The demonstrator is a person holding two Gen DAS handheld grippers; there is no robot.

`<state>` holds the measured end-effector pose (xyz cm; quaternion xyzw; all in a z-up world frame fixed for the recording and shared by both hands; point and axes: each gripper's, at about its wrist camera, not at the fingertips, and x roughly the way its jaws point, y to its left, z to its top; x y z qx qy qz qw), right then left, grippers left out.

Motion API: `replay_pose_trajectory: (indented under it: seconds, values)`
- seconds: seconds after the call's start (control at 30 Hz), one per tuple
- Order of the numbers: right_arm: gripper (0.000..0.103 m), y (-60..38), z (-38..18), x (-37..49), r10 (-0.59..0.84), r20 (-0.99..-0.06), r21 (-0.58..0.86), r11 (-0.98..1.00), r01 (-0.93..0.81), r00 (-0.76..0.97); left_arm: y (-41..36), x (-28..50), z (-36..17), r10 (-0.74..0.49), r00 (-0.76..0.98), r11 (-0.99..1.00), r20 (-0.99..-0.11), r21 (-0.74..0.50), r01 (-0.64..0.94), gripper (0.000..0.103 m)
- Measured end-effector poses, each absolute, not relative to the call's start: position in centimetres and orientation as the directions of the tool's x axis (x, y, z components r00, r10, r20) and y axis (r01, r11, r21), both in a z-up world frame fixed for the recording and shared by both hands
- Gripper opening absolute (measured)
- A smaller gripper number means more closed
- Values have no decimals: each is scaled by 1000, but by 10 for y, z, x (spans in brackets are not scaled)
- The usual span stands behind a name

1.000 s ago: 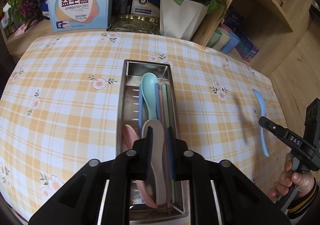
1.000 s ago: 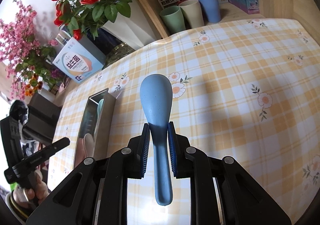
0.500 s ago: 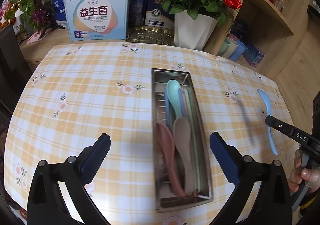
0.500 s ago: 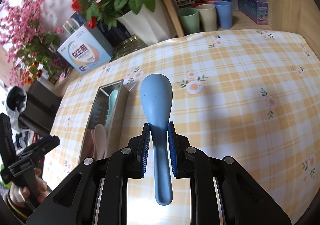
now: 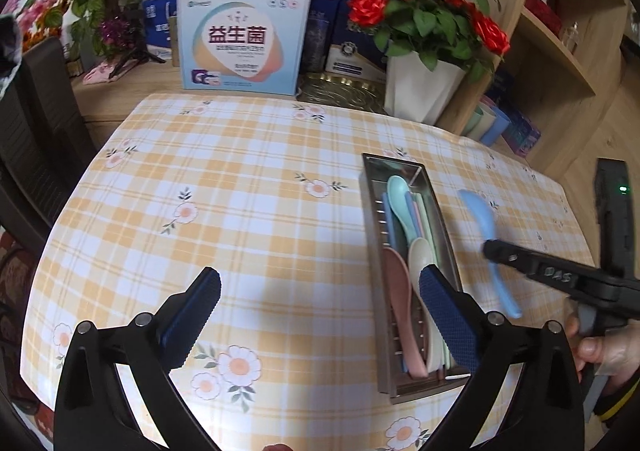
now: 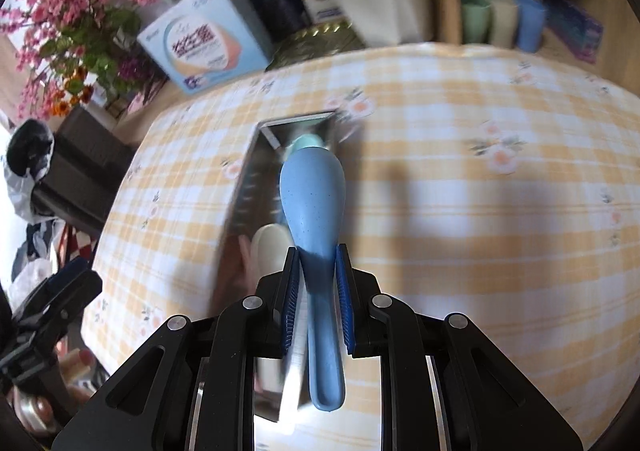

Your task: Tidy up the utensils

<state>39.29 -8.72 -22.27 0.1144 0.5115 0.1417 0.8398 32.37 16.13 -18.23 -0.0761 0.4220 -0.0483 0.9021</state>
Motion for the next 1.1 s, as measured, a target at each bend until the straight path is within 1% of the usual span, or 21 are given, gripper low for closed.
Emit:
replay_pose_trajectory:
  seconds: [0.17, 0.3, 0.43, 0.53, 0.7, 0.8, 1.03, 1.07, 1.1]
  values:
    - [18, -48, -236, 408, 344, -850, 319, 939, -130, 398, 173, 319, -185, -150, 637, 982, -756, -190, 7, 97]
    - [18, -35, -246, 423, 317, -865, 304, 948, -96, 388, 177, 317, -187, -145, 632, 982, -761, -189, -2, 97]
    - [20, -31, -249, 435, 301, -861, 295, 952, -81, 410, 179, 317, -186, -141, 632, 982, -762, -191, -12, 97]
    - [20, -32, -249, 443, 333, -842, 329, 940, -85, 424, 176, 317, -182, -143, 635, 983, -760, -185, 0, 97]
    - [20, -37, -242, 444, 345, -827, 323, 938, -127, 444, 166, 318, -174, -152, 641, 984, -753, -173, 31, 97]
    - [20, -45, -237, 442, 371, -815, 345, 928, -142, 445, 160, 319, -171, -157, 641, 985, -751, -169, 43, 97]
    - [20, -62, -221, 433, 368, -800, 341, 929, -145, 475, 148, 317, -161, -159, 640, 985, -751, -164, 52, 97]
    - [21, -64, -217, 429, 366, -796, 334, 930, -155, 482, 146, 316, -158, -156, 641, 986, -751, -159, 54, 97]
    - [25, -66, -213, 425, 359, -794, 320, 933, -165, 491, 144, 316, -155, -153, 644, 987, -750, -153, 56, 97]
